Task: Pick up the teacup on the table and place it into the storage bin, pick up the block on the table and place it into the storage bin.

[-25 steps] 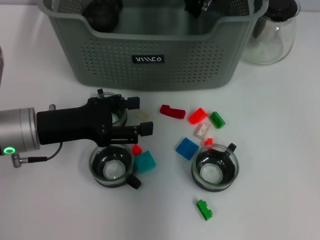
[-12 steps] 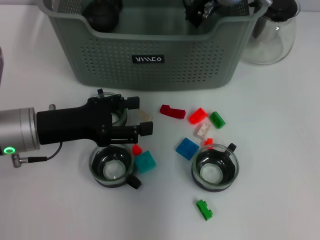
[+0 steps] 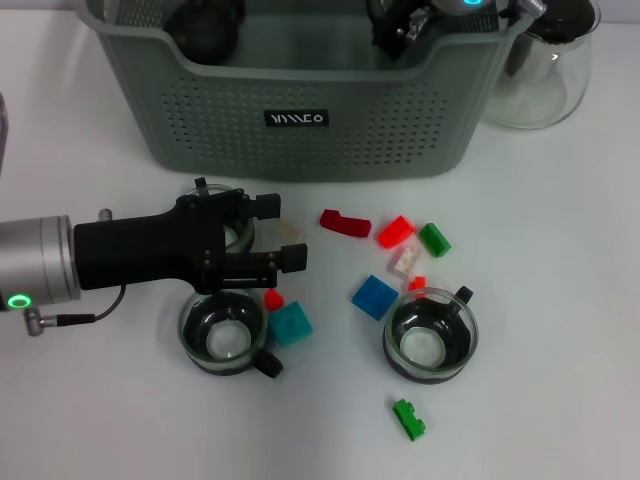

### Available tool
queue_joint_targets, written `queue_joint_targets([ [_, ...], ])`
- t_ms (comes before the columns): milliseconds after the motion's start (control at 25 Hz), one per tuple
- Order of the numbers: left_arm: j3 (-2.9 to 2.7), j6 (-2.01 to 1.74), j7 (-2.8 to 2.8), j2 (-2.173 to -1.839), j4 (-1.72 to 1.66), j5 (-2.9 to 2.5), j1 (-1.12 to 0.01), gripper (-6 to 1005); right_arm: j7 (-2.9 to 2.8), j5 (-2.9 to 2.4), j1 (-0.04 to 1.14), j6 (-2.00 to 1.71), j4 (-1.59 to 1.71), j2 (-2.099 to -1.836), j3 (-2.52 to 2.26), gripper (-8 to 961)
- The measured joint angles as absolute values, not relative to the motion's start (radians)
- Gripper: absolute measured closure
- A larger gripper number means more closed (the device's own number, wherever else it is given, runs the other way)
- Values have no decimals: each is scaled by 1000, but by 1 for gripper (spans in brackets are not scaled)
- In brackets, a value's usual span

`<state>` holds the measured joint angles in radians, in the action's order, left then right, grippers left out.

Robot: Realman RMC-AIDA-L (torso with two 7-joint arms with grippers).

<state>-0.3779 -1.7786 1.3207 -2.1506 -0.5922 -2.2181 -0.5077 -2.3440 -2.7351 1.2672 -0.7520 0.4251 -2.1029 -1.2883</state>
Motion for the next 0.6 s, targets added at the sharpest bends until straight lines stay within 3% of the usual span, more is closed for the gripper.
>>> queue_joint_targets([
  [80, -378, -1779, 1321, -2151, -592, -2218, -508, 125, -2345, -2736, 1268, -761, 427, -2102, -1289, 896],
  [600, -377, -1776, 1318, -2149, -592, -2218, -504, 125, -2358, -2742, 1254, -826, 529, -2101, -1290, 575],
])
